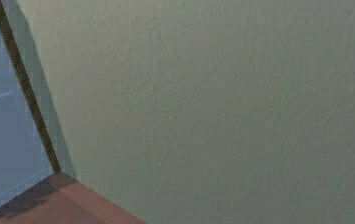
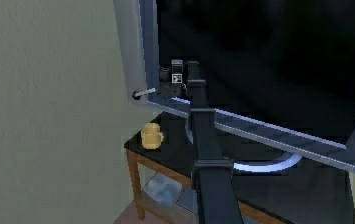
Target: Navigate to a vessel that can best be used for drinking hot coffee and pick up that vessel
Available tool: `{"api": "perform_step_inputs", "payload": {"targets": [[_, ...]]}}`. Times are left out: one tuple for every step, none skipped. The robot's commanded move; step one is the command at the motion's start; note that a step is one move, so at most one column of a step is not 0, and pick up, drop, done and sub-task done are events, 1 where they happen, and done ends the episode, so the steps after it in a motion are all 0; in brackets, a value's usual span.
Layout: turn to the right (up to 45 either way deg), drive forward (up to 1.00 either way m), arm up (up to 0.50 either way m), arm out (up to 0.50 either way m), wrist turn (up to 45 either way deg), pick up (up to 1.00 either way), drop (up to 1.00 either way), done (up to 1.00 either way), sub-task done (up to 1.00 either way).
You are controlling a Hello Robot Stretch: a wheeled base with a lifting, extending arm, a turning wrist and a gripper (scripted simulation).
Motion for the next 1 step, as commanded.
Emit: {"api": "perform_step_inputs", "payload": {"targets": [[0.0,0.0,-0.3,0.0,0.0,0.0,0.0,0.0,0.0]]}}
